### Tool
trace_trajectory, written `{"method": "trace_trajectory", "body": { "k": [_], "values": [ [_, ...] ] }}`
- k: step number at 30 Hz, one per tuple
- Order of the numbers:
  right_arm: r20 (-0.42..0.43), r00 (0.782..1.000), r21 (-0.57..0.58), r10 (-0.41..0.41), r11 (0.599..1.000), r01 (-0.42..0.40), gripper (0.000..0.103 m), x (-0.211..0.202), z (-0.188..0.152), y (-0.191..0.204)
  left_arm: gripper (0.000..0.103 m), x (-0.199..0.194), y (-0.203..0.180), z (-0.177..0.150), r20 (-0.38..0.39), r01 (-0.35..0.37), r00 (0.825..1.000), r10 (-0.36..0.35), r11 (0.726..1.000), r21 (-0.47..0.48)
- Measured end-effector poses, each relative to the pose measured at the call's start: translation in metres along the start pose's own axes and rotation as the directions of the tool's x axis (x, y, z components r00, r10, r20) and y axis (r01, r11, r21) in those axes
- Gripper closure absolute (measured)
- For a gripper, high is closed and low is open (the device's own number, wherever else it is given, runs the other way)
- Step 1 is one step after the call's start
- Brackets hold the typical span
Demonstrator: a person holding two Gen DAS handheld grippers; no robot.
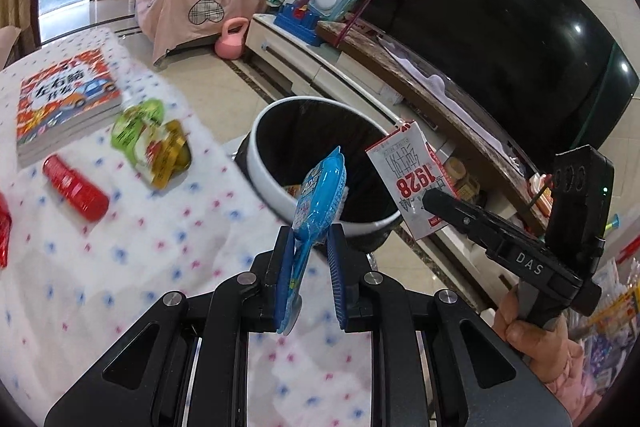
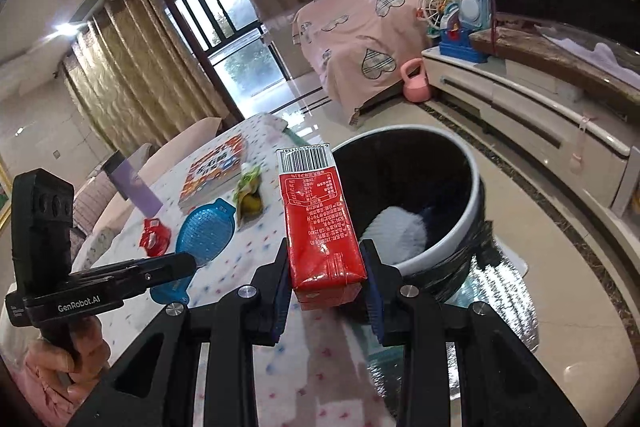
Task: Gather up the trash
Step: 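Carry the juice box and lollipop over the bin and release both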
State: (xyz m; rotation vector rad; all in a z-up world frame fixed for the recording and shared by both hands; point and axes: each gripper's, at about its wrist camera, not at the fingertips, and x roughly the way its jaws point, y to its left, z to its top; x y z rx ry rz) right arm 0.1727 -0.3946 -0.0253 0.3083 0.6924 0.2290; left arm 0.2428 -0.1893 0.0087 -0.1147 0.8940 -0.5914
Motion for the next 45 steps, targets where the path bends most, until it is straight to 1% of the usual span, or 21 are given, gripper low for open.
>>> {"method": "trace_trajectory", "body": {
  "k": [5,13,22,35,37,38,39,40,41,43,45],
  "values": [
    [0.006,0.999,0.008,-0.033,0.999,0.033,0.071,0.003,0.013,-0.013,0.087,0.018,-0.009,0.017,-0.015,-0.003,1.000,0.003,1.000,0.017],
    [-0.018,0.997,0.004,-0.078,0.997,0.078,0.071,0.017,0.031,-0.029,0.087,0.045,-0.022,0.042,-0.042,-0.014,0.999,0.017,0.998,0.056],
    [-0.056,0.992,-0.009,-0.110,0.994,0.110,0.071,0.034,0.043,-0.040,0.087,0.072,-0.019,0.051,-0.075,-0.038,0.996,0.041,0.998,0.051],
    [-0.103,0.987,-0.014,-0.124,0.992,0.123,0.071,0.053,0.048,-0.049,0.086,0.090,-0.017,0.060,-0.106,-0.052,0.993,0.055,0.998,0.033],
    [-0.106,0.987,-0.011,-0.123,0.992,0.123,0.071,0.054,0.049,-0.050,0.083,0.091,-0.018,0.061,-0.109,-0.059,0.992,0.062,0.998,0.036],
    [-0.106,0.986,-0.012,-0.128,0.992,0.127,0.070,0.055,0.049,-0.050,0.074,0.092,-0.019,0.061,-0.111,-0.055,0.992,0.058,0.998,0.034],
    [-0.105,0.986,-0.012,-0.131,0.991,0.130,0.068,0.056,0.050,-0.051,0.056,0.091,-0.019,0.061,-0.108,-0.053,0.993,0.055,0.998,0.029],
    [-0.105,0.986,-0.006,-0.128,0.992,0.128,0.066,0.057,0.051,-0.052,0.046,0.089,-0.018,0.062,-0.099,-0.056,0.993,0.058,0.998,0.023],
    [-0.107,0.986,0.005,-0.126,0.992,0.127,0.056,0.057,0.052,-0.053,0.037,0.085,-0.016,0.061,-0.080,-0.053,0.995,0.054,0.998,0.017],
    [-0.102,0.987,0.016,-0.122,0.992,0.125,0.047,0.057,0.053,-0.055,0.035,0.078,-0.011,0.059,-0.066,-0.045,0.997,0.045,0.999,0.001],
    [-0.087,0.989,0.024,-0.117,0.993,0.119,0.046,0.053,0.052,-0.055,0.035,0.074,-0.004,0.056,-0.064,-0.044,0.997,0.042,0.999,-0.024]
  ]
}}
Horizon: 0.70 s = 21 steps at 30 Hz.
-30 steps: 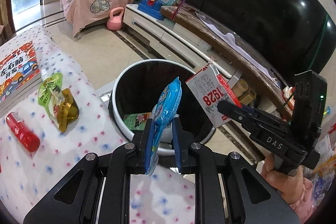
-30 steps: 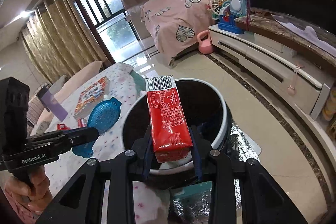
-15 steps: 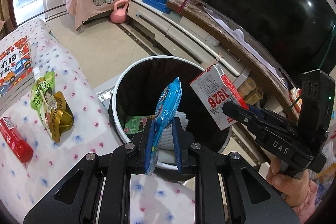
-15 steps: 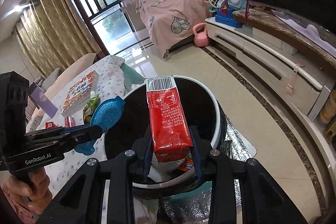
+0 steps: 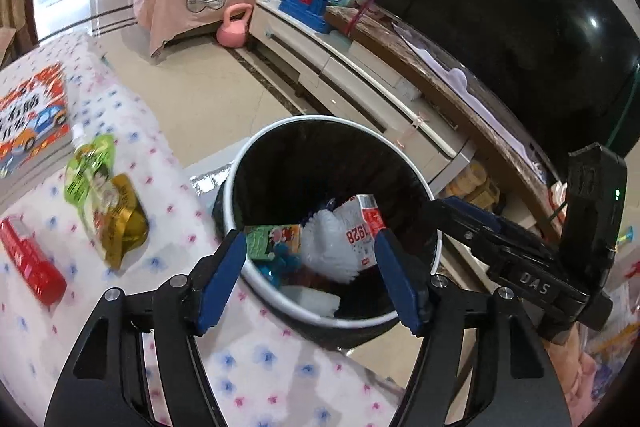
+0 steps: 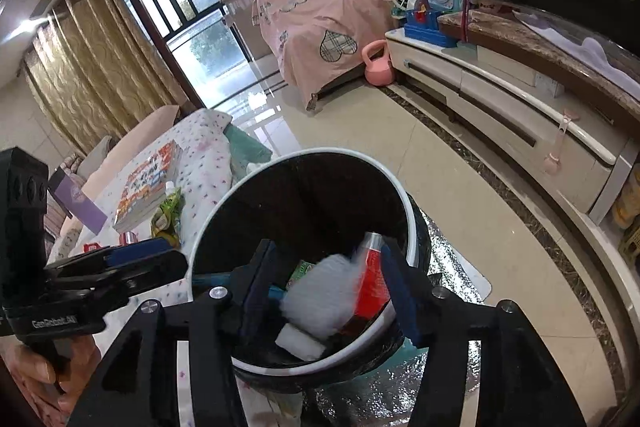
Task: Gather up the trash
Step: 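Carry the juice box and lollipop over the bin and release both, then grasp the red can with the right gripper while the left grasps the red wrapper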
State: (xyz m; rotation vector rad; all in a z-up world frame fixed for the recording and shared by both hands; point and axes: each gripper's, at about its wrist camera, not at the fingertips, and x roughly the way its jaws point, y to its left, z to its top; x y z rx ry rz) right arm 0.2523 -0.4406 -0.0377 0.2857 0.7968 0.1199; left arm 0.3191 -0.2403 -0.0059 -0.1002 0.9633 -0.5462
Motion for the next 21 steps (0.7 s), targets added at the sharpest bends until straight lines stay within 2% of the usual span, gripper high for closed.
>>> {"method": "trace_trajectory", "body": {
  "k": [3,8,10,19,21],
  "values": [
    [0.013,1.000,0.010,0.019,1.000,-0.019,0.042,-0.007,-0.006,0.002,0.035,-0.008,0.012,-0.010,0.008,0.004,1.000,-0.003,0.999,-0.041],
    [0.027,0.998,0.007,0.048,0.999,-0.048,0.021,-0.015,-0.016,0.012,0.029,-0.023,0.032,-0.031,0.025,-0.023,0.999,0.026,0.995,-0.094],
    [0.036,0.997,0.007,0.065,0.998,-0.066,0.016,-0.020,-0.022,0.020,0.029,-0.031,0.044,-0.045,0.028,-0.015,0.999,0.019,0.990,-0.139],
    [0.068,0.987,-0.043,0.148,0.988,-0.146,0.010,-0.032,-0.048,0.069,0.029,-0.066,0.087,-0.096,0.055,-0.093,0.993,0.109,0.967,-0.238],
    [0.080,0.978,-0.039,0.192,0.981,-0.190,0.007,-0.032,-0.055,0.077,0.029,-0.077,0.099,-0.109,0.067,-0.111,0.989,0.133,0.958,-0.265]
  ]
}}
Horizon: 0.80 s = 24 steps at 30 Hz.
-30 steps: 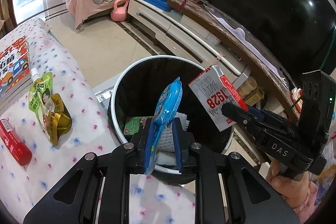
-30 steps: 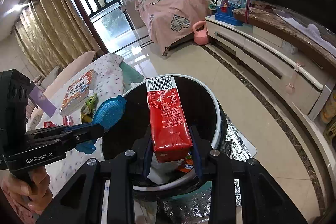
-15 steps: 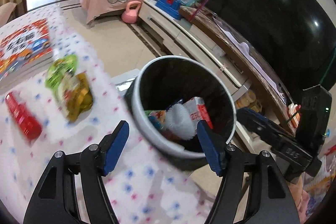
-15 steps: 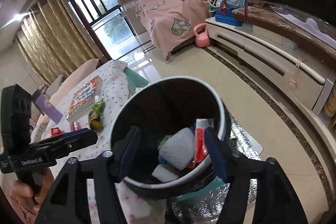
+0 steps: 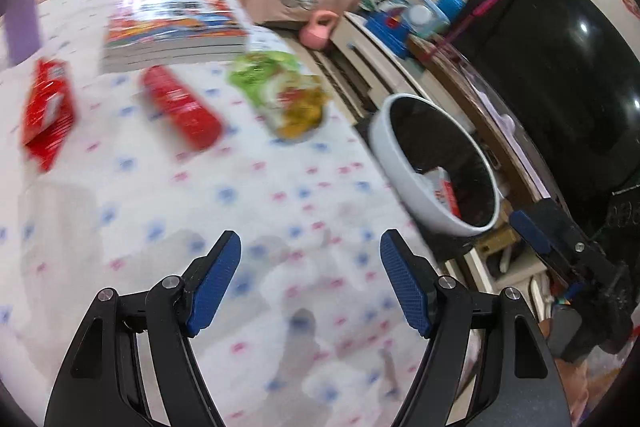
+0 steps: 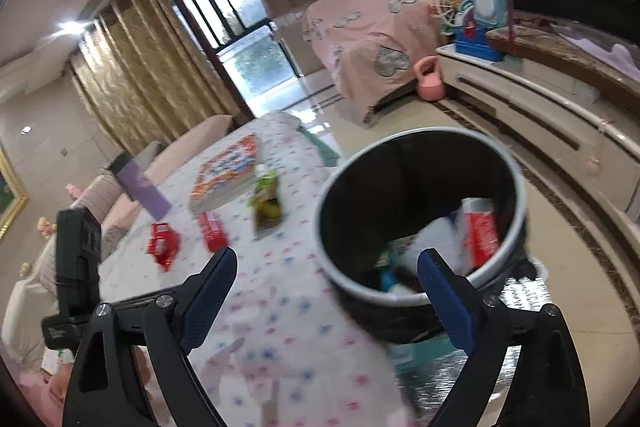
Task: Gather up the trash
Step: 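Grasp the red can with the right gripper while the left grasps the red wrapper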
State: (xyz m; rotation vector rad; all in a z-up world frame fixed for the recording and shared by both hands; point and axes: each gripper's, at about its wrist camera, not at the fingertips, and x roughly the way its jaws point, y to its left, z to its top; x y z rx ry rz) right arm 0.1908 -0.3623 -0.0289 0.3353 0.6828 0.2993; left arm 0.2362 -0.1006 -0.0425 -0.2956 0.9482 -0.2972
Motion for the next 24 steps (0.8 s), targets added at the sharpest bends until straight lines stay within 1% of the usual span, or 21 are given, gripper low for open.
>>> {"method": "trace_trajectory", "body": {
  "k": [1,2,8,12,14,16,18,21,24],
  "values": [
    [0.007,1.000,0.006,0.015,1.000,-0.015,0.003,0.000,-0.003,0.002,0.029,-0.003,0.007,-0.003,0.003,-0.008,1.000,0.008,1.000,-0.012],
    [0.010,1.000,0.012,0.018,1.000,-0.018,0.001,0.001,-0.006,0.005,0.029,-0.009,0.017,-0.008,0.006,-0.018,1.000,0.019,0.999,-0.032],
    [-0.027,0.998,0.001,0.063,0.998,-0.063,0.001,0.019,-0.022,0.031,0.029,-0.034,0.062,-0.018,0.042,-0.079,0.996,0.083,0.992,-0.099],
    [-0.044,0.997,-0.019,0.070,0.997,-0.070,0.001,0.033,-0.031,0.050,0.029,-0.049,0.089,-0.022,0.061,-0.115,0.990,0.124,0.984,-0.135],
    [-0.051,0.995,-0.027,0.090,0.995,-0.091,0.001,0.038,-0.034,0.058,0.029,-0.053,0.096,-0.023,0.069,-0.126,0.988,0.138,0.980,-0.152],
    [-0.071,0.996,-0.056,0.063,0.996,-0.067,0.001,0.048,-0.037,0.068,0.029,-0.059,0.106,-0.025,0.085,-0.150,0.982,0.166,0.974,-0.169],
    [-0.089,0.994,-0.082,0.070,0.994,-0.077,0.001,0.055,-0.040,0.077,0.028,-0.062,0.115,-0.027,0.093,-0.165,0.979,0.184,0.969,-0.184],
    [-0.114,0.991,-0.113,0.070,0.990,-0.083,0.001,0.067,-0.043,0.090,0.028,-0.063,0.127,-0.027,0.091,-0.166,0.978,0.189,0.963,-0.210],
    [-0.151,0.987,-0.155,0.050,0.985,-0.073,0.001,0.080,-0.043,0.105,0.028,-0.067,0.136,-0.024,0.101,-0.169,0.975,0.196,0.959,-0.227]
  ]
}}
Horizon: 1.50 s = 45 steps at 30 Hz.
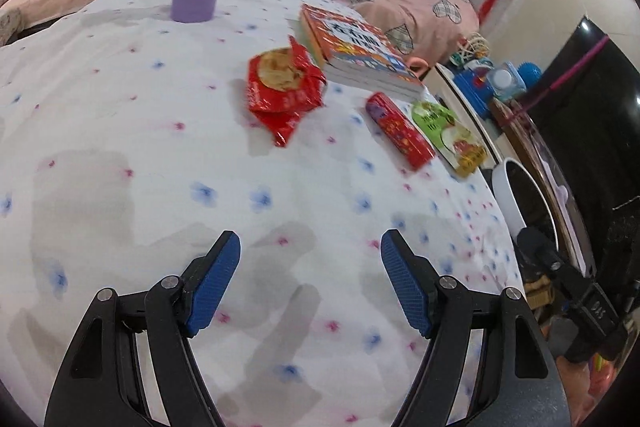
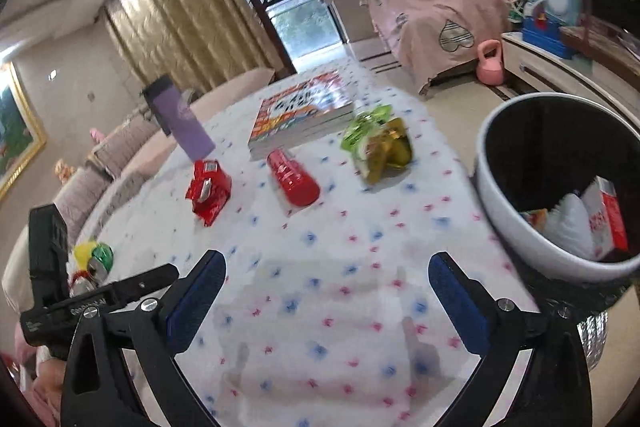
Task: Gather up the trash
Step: 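Grasp the red can with the right gripper while the left grasps the red wrapper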
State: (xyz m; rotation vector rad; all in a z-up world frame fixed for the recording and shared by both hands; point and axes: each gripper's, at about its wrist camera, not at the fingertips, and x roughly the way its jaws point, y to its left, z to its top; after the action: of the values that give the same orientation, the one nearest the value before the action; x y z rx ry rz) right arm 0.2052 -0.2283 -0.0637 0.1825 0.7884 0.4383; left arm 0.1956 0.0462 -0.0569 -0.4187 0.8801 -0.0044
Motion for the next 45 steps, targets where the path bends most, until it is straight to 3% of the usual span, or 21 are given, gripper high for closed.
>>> {"method": "trace_trajectory", "body": {
  "k": [3,13,20,25,28,29,31,32,34,45],
  "values": [
    [-0.056,0.998,-0.026,-0.033,0.999,0.031,0.001,0.015,0.007,0.010,0.028,0.000,0.004,0.006,0.012,-0.007,1.000,0.007,1.000,-0.015],
    [-0.025,1.000,-0.084,0.017,0.996,-0.019,0.002,0.040,0.031,0.023,0.022,0.013,0.006,0.035,0.034,-0.040,0.999,0.041,0.999,-0.024],
    [-0.084,0.996,-0.140,0.023,0.989,-0.035,0.017,0.079,0.050,0.029,0.019,0.038,0.003,0.068,0.019,-0.046,0.999,0.046,0.999,-0.014],
    [-0.140,0.990,-0.185,0.015,0.982,-0.041,0.022,0.110,0.059,0.033,0.019,0.064,0.003,0.089,-0.014,-0.075,0.997,0.074,0.997,-0.011],
    [-0.166,0.986,-0.212,-0.011,0.977,-0.025,0.033,0.126,0.061,0.033,0.019,0.077,0.004,0.094,-0.026,-0.096,0.995,0.096,0.995,-0.004],
    [-0.177,0.984,-0.220,-0.022,0.975,-0.018,0.039,0.133,0.062,0.033,0.021,0.081,0.005,0.095,-0.027,-0.119,0.993,0.118,0.993,-0.004],
    [-0.197,0.980,-0.230,-0.044,0.973,-0.002,0.050,0.142,0.061,0.033,0.044,0.084,0.006,0.094,-0.028,-0.098,0.995,0.098,0.995,-0.004],
    [-0.202,0.978,-0.230,-0.043,0.973,-0.004,0.057,0.145,0.061,0.033,0.047,0.087,0.005,0.093,-0.037,-0.090,0.995,0.090,0.996,0.003],
    [-0.197,0.979,-0.238,-0.055,0.971,0.007,0.067,0.147,0.060,0.035,0.062,0.084,0.002,0.090,-0.021,-0.092,0.995,0.093,0.995,0.028],
    [-0.167,0.986,-0.115,0.030,0.992,-0.049,0.068,0.099,0.042,0.019,0.077,0.054,-0.027,0.051,-0.044,-0.006,0.999,0.011,0.995,0.096]
  ]
}}
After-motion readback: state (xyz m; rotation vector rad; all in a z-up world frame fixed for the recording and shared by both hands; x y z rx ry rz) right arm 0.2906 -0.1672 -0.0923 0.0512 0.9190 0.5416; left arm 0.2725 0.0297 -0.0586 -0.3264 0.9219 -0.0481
